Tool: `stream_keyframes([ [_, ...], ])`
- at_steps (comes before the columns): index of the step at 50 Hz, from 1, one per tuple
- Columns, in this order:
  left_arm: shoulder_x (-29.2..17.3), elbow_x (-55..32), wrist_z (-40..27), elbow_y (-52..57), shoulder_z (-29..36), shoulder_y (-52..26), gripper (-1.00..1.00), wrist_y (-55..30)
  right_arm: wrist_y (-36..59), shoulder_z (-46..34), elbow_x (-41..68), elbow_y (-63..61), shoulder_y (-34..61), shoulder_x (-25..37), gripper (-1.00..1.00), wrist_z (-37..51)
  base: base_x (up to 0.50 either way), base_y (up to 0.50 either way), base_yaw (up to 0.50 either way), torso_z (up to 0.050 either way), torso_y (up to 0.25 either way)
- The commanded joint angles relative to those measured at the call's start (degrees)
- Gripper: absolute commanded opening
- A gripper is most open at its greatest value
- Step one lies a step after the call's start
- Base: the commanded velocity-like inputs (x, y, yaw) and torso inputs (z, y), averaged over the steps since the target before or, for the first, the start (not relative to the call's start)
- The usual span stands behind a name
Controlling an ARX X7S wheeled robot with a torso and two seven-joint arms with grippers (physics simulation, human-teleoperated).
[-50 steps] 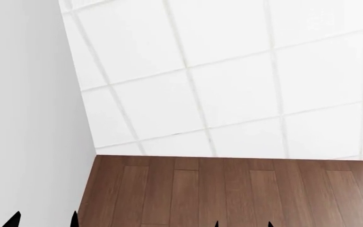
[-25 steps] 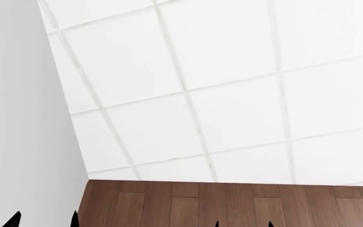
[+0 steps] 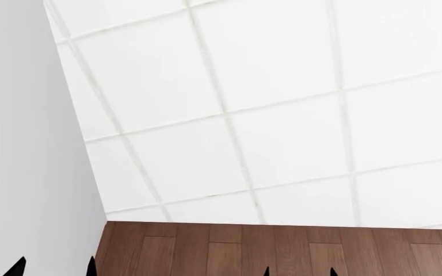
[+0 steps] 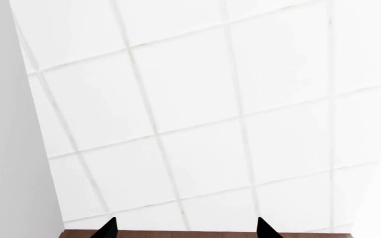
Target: Close the fridge door
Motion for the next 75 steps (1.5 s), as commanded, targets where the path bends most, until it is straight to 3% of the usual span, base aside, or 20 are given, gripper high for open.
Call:
stream_keyframes([
  [1, -0.4, -0.4, -0.5, 0.7, 0.3, 0.2, 1.00, -0.3, -0.1, -0.3, -0.1, -0.6, -0.2, 0.4, 1.00, 0.8, 0.00, 0.00, 0.00, 0.000, 0.000],
  [8, -0.6, -0.6, -0.8, 1.0, 0.6, 0.3, 1.00, -0.3, -0.5, -0.5, -0.6, -0.6, -0.3, 0.6, 1.00, 1.5, 0.00, 0.06, 0.00, 0.000, 0.000],
  [30, -1.1, -0.9, -1.6, 1.7, 1.5, 0.4, 1.00, -0.8, 0.4, -1.0, 0.2, -1.5, -0.4, 1.3, 1.00, 2.1, 0.00, 0.50, 0.00, 0.000, 0.000],
  [38, -1.4, -1.7, -2.0, 2.6, 1.3, 0.7, 1.00, -1.2, 1.5, -0.4, 2.1, -2.3, -0.5, 1.3, 1.00, 2.0, 0.00, 0.00, 0.00, 0.000, 0.000],
  [42, -1.8, -6.7, -4.1, 7.8, -3.1, 1.7, 1.00, -3.6, 1.4, -0.4, 2.4, -2.1, -0.5, 1.2, 1.00, 2.1, 0.00, 0.00, 0.00, 0.000, 0.000],
  [47, -5.5, -16.9, -9.1, 24.7, -10.9, 6.5, 1.00, -12.2, 1.3, -0.7, 2.5, -2.7, -1.1, 1.2, 1.00, 2.5, 0.00, 0.00, 0.00, 0.000, 0.000],
  [54, -7.9, -23.8, -11.6, 36.1, -14.5, 12.3, 1.00, -16.2, 1.4, -0.9, 2.6, -2.9, -1.1, 1.4, 1.00, 2.7, 0.00, 0.00, 0.00, 0.000, 0.000],
  [64, -7.4, -26.8, -13.8, 37.3, -18.1, 16.2, 1.00, -15.6, 2.1, -1.3, 2.9, -3.6, -1.2, 1.9, 1.00, 2.9, 0.00, 0.00, 0.00, 0.000, 0.000],
  [69, -6.2, -28.6, -15.7, 37.4, -22.6, 20.5, 1.00, -13.4, 2.9, -1.5, 3.0, -4.6, -1.7, 2.3, 1.00, 3.1, 0.00, 0.00, 0.00, 0.000, 0.000],
  [75, -6.2, -32.1, -18.5, 34.8, -28.9, 19.8, 1.00, -12.2, 3.5, -1.5, 3.4, -5.4, -1.9, 2.7, 1.00, 3.2, 0.00, 0.00, 0.00, 0.000, 0.000],
])
